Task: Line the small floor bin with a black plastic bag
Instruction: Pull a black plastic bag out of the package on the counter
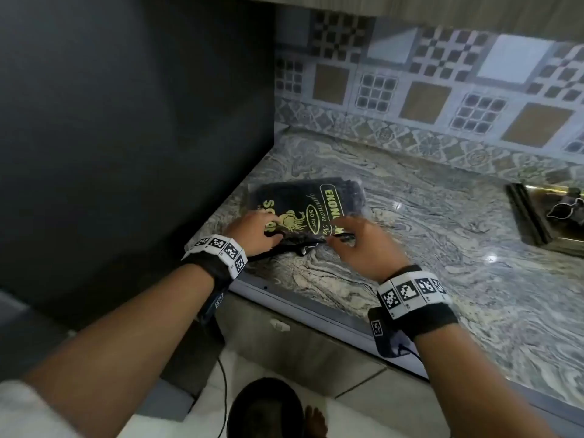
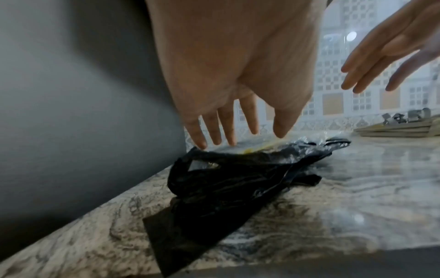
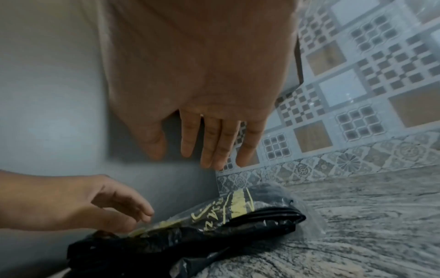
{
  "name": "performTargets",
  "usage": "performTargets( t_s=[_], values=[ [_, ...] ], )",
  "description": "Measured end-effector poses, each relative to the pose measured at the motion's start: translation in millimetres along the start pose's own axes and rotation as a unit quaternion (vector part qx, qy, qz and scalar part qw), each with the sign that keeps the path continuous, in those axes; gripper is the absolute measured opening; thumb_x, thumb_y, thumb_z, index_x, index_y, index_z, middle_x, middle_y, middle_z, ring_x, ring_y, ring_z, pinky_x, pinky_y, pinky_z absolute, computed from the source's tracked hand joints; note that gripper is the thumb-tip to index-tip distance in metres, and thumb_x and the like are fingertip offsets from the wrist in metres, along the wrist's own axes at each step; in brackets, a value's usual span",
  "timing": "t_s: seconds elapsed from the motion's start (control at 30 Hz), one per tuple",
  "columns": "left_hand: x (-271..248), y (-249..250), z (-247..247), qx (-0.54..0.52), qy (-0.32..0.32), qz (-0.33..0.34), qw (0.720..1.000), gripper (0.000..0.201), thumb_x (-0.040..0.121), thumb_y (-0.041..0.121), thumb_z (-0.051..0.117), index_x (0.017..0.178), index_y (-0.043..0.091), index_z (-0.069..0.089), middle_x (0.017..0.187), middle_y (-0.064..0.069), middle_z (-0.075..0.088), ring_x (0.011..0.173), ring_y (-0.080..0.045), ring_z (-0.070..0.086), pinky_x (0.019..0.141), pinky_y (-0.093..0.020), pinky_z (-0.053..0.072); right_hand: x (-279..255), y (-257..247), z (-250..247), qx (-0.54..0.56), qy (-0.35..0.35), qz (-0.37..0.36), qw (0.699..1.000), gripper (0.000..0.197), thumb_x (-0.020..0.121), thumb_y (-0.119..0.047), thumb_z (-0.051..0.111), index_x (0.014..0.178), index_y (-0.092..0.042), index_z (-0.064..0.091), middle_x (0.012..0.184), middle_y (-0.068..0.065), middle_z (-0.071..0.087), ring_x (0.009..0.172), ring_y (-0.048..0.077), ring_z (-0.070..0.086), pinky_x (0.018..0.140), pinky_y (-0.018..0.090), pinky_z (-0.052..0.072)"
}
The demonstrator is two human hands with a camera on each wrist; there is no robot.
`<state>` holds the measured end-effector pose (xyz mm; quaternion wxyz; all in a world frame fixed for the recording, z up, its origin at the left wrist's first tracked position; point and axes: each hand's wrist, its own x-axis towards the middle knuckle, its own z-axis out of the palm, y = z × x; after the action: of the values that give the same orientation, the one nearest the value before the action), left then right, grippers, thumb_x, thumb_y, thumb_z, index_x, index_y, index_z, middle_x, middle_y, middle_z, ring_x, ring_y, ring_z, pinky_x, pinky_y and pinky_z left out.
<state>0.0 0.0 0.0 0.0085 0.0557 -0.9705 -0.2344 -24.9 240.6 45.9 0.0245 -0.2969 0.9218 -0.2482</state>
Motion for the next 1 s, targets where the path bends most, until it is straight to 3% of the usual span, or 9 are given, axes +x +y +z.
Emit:
performTargets(
  t_s=[0.17, 0.3, 0.47, 0.53, 0.63, 0.7, 0.77, 0.87, 1.0],
  values=[
    [24.9, -3.3, 18.0, 0.059, -0.012, -0.041, 0.997, 0.035, 0.079, 0.04, 0.064, 0.112, 0.029, 0.065, 0.122, 0.001, 0.061, 0.109, -0.024, 0.057, 0.089, -0.04, 0.049, 30.7, 25.6, 13.3, -0.009, -0.03, -0.02, 0.999, 0.04, 0.088, -0.045, 0.052, 0.124, -0.028, 0.056, 0.128, 0.001, 0.062, 0.098, 0.019, 0.065, 0.086, 0.037, 0.055],
    [34.1, -5.1, 21.0, 0.033, 0.032, -0.042, 0.998, 0.024, 0.079, 0.037, 0.063, 0.099, 0.026, 0.072, 0.112, 0.0, 0.066, 0.101, -0.024, 0.061, 0.082, -0.036, 0.051, 47.8, 36.3, 18.6, -0.009, -0.045, -0.029, 0.999, 0.039, 0.088, -0.045, 0.052, 0.124, -0.03, 0.055, 0.129, -0.002, 0.061, 0.102, 0.018, 0.064, 0.088, 0.036, 0.054],
    [42.6, -8.1, 4.3, -0.062, 0.071, -0.061, 0.994, 0.018, 0.079, 0.038, 0.064, 0.087, 0.026, 0.075, 0.102, 0.002, 0.068, 0.093, -0.018, 0.064, 0.082, -0.034, 0.052, 53.1, 23.8, 28.5, 0.031, -0.03, -0.075, 0.996, 0.032, 0.088, -0.035, 0.054, 0.119, -0.028, 0.058, 0.114, -0.001, 0.066, 0.09, 0.016, 0.066, 0.076, 0.035, 0.059],
    [45.5, -6.8, -9.2, -0.105, 0.087, -0.064, 0.989, 0.016, 0.079, 0.034, 0.066, 0.087, 0.025, 0.076, 0.1, 0.002, 0.07, 0.092, -0.014, 0.065, 0.085, -0.031, 0.051, 52.4, 8.7, 44.0, 0.045, -0.05, -0.113, 0.991, 0.033, 0.087, -0.033, 0.056, 0.119, -0.025, 0.059, 0.114, -0.001, 0.066, 0.097, 0.015, 0.064, 0.079, 0.034, 0.057],
    [47.8, -2.0, -24.7, -0.131, 0.096, -0.067, 0.985, 0.015, 0.081, 0.03, 0.068, 0.09, 0.021, 0.077, 0.097, 0.002, 0.073, 0.088, -0.007, 0.066, 0.079, -0.022, 0.049, 61.9, -12.1, 77.2, 0.01, -0.085, -0.169, 0.982, 0.047, 0.083, -0.034, 0.058, 0.129, -0.022, 0.053, 0.132, 0.0, 0.056, 0.121, 0.019, 0.051, 0.094, 0.039, 0.049],
    [49.3, -0.7, -29.0, -0.128, 0.089, -0.07, 0.985, 0.016, 0.081, 0.031, 0.068, 0.09, 0.022, 0.077, 0.099, 0.001, 0.074, 0.084, -0.007, 0.066, 0.076, -0.022, 0.052, 74.7, -21.0, 96.6, -0.045, -0.107, -0.171, 0.978, 0.061, 0.081, -0.036, 0.059, 0.137, -0.02, 0.042, 0.14, 0.003, 0.046, 0.13, 0.024, 0.04, 0.101, 0.045, 0.042],
    [50.0, -0.4, -29.6, -0.123, 0.086, -0.074, 0.986, 0.016, 0.081, 0.032, 0.068, 0.091, 0.022, 0.076, 0.1, 0.002, 0.074, 0.081, -0.006, 0.066, 0.074, -0.02, 0.053, 86.8, -26.1, 110.9, -0.104, -0.119, -0.157, 0.975, 0.066, 0.079, -0.038, 0.06, 0.138, -0.019, 0.038, 0.139, 0.006, 0.045, 0.129, 0.027, 0.037, 0.1, 0.046, 0.039],
    [50.2, 1.4, -28.0, -0.134, 0.094, -0.078, 0.983, 0.017, 0.081, 0.028, 0.068, 0.092, 0.019, 0.076, 0.095, 0.004, 0.073, 0.078, 0.003, 0.06, 0.072, -0.004, 0.042, 98.6, -28.0, 124.8, -0.168, -0.124, -0.144, 0.967, 0.05, 0.083, -0.03, 0.058, 0.131, -0.019, 0.047, 0.128, 0.01, 0.052, 0.119, 0.029, 0.044, 0.092, 0.044, 0.039],
    [48.9, 1.9, -24.2, -0.139, 0.105, -0.083, 0.981, 0.016, 0.081, 0.027, 0.069, 0.092, 0.018, 0.076, 0.085, 0.01, 0.068, 0.073, 0.013, 0.057, 0.069, 0.003, 0.039, 104.3, -23.3, 128.6, -0.162, -0.097, -0.156, 0.97, 0.025, 0.088, -0.014, 0.049, 0.107, -0.015, 0.065, 0.111, 0.008, 0.064, 0.108, 0.029, 0.052, 0.084, 0.04, 0.043]
  ],
)
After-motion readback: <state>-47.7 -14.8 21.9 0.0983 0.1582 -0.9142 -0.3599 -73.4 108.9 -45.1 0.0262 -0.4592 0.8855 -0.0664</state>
